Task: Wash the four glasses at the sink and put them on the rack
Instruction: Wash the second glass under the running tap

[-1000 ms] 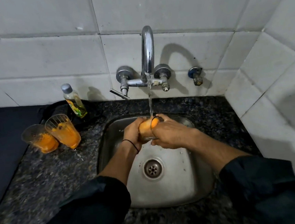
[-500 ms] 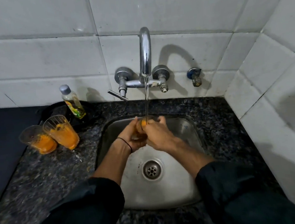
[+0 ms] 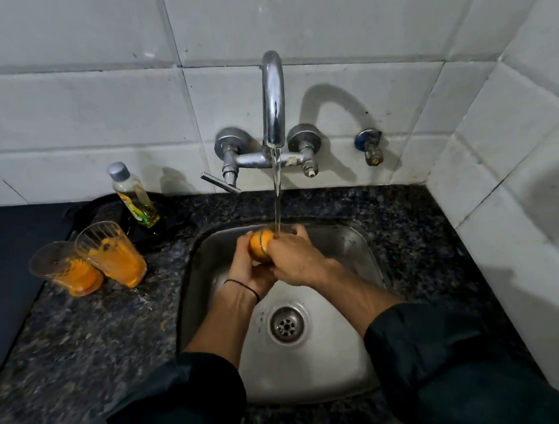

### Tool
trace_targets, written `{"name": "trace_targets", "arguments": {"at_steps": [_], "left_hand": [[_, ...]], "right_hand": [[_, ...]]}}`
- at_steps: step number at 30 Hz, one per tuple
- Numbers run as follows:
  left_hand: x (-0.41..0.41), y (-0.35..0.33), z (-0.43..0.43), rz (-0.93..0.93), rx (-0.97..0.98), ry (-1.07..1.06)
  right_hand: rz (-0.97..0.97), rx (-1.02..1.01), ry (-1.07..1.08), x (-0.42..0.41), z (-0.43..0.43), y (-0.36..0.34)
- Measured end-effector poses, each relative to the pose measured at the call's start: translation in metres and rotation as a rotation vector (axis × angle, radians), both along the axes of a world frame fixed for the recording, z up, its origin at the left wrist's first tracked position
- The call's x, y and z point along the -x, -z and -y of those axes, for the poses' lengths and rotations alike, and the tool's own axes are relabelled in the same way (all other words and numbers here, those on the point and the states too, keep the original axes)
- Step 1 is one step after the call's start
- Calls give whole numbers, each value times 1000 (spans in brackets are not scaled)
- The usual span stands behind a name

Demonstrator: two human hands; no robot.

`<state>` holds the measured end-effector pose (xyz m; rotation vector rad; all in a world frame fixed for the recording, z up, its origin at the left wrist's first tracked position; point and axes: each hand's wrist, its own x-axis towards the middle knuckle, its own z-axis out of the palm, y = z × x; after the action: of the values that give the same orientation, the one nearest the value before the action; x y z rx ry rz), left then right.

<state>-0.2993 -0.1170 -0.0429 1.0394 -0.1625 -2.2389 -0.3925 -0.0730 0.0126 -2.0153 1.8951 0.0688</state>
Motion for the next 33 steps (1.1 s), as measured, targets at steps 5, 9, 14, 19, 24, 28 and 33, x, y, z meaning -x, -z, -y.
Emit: {"name": "trace_targets", "arguments": {"at_steps": [5, 9, 14, 19, 24, 28, 33], "left_hand": [[-11, 15, 4, 97, -1, 163], [-12, 20, 9, 30, 10, 79], [-6, 6, -3, 61, 100, 76], [-8, 5, 10, 185, -38, 186], [0, 12, -6, 90, 96, 22], [6, 19, -13, 9, 183, -85], [-8, 17, -6, 102, 147, -8]], "right_hand": [[117, 60, 92, -4, -1, -1], [163, 88, 65, 0, -2, 3], [240, 178, 155, -2, 7, 14], [83, -24, 69, 7, -1, 35], [513, -147, 487, -5, 5, 22], [1535, -122, 1070, -23, 8, 6], [652, 96, 343, -13, 6, 39]]}}
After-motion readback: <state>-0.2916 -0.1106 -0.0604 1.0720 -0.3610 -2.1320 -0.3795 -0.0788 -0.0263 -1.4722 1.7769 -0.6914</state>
